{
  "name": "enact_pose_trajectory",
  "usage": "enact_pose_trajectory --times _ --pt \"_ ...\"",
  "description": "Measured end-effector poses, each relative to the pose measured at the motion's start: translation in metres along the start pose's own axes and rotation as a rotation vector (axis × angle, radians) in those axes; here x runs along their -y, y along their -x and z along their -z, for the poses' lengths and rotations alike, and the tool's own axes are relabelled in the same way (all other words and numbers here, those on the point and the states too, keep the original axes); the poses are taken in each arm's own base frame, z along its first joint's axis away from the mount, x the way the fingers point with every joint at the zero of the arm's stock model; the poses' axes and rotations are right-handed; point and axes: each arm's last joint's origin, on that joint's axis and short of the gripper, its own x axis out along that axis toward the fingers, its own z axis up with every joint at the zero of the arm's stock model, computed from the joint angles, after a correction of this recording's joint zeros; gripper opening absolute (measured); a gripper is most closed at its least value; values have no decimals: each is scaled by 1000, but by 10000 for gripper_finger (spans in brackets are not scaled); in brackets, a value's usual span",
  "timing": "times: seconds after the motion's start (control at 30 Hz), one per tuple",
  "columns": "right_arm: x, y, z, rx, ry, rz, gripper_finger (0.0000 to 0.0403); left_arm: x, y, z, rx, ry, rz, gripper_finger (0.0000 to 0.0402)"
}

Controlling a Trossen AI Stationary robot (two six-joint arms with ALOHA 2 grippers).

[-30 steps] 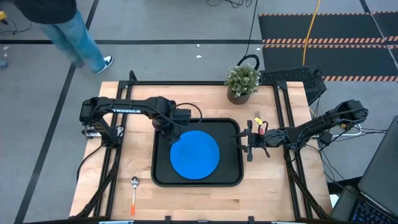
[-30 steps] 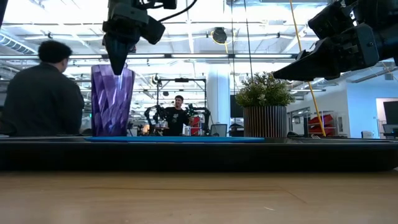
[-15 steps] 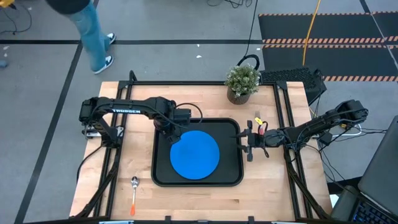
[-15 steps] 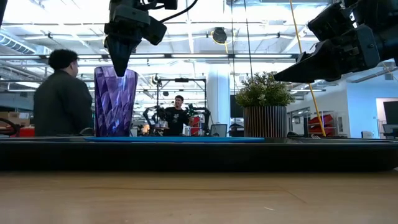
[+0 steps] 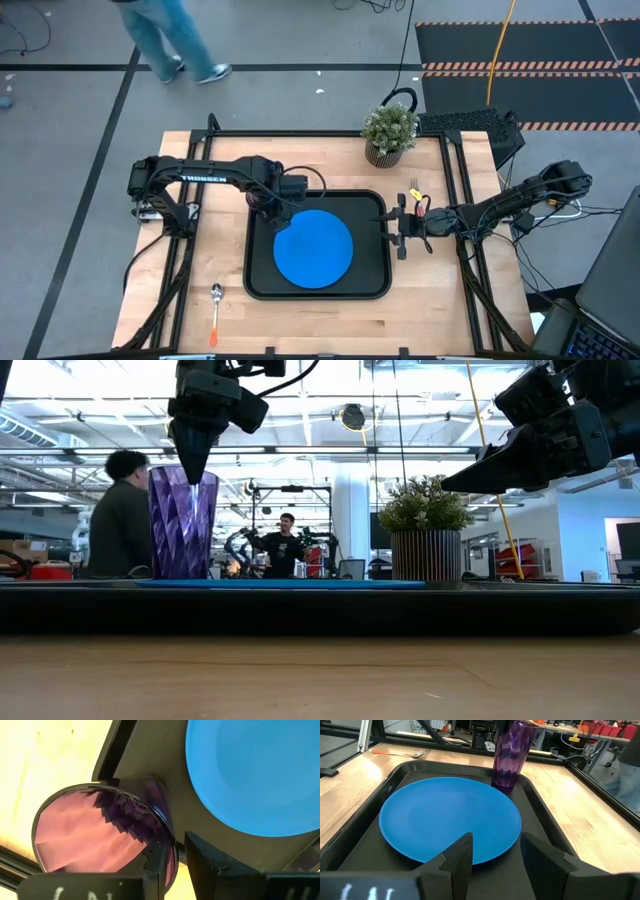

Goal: Pick and place plate/cup/fork/spoon on tray
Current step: Put the violet cup on the black serving tray to the top left of the blue plate, then put the orange spoon on the black serving tray to the right side of the blue plate

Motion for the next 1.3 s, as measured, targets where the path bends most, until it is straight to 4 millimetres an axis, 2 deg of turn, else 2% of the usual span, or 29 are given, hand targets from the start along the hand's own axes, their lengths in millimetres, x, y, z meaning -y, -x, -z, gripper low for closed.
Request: enact_pose_trajectory --times 0.3,0.47,1.03,1.17,1.3 --pt "0 0 0 0 0 0 157 -1 2 1 -5 -8 -5 71" --pt "0 0 0 0 0 0 157 -2 11 0 25 -8 -28 72" --pt "0 0 0 0 -1 0 157 -2 71 -5 195 -35 38 72" --pt "0 0 0 -1 -18 0 157 4 80 8 139 -21 28 72" --pt "0 0 1 -14 -19 0 157 21 83 22 100 15 118 72"
